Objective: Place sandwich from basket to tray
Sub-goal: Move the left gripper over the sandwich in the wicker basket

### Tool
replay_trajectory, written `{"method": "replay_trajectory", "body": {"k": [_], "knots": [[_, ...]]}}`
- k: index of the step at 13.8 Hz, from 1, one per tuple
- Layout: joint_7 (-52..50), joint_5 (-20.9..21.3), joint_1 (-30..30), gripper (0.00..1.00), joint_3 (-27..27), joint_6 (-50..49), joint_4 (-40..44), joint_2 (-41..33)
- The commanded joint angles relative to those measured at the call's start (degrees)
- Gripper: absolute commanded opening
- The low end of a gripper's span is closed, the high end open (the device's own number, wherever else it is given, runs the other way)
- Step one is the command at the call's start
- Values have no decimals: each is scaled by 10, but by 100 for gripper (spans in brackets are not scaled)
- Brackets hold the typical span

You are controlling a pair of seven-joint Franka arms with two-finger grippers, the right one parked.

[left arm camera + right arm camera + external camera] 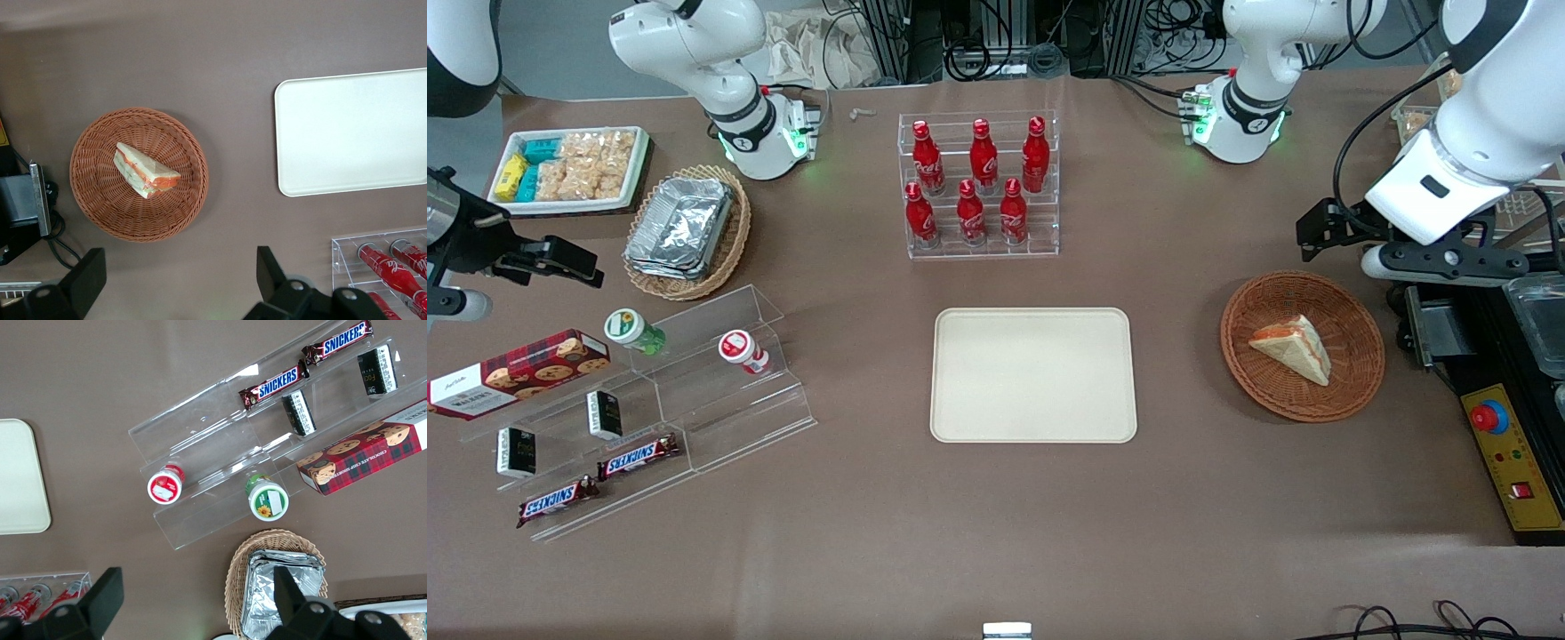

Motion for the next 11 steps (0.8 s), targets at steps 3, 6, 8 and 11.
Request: {"method": "replay_trajectory", "body": {"k": [3,6,8,11], "knots": [[-7,-4,4,100,-2,-15,3,-3],[-15,6,4,100,0,-16,-1,-3],[-19,6,4,100,12,-27,-9,-7],[-46,7,5,100,61,-30,-31,-10]]}}
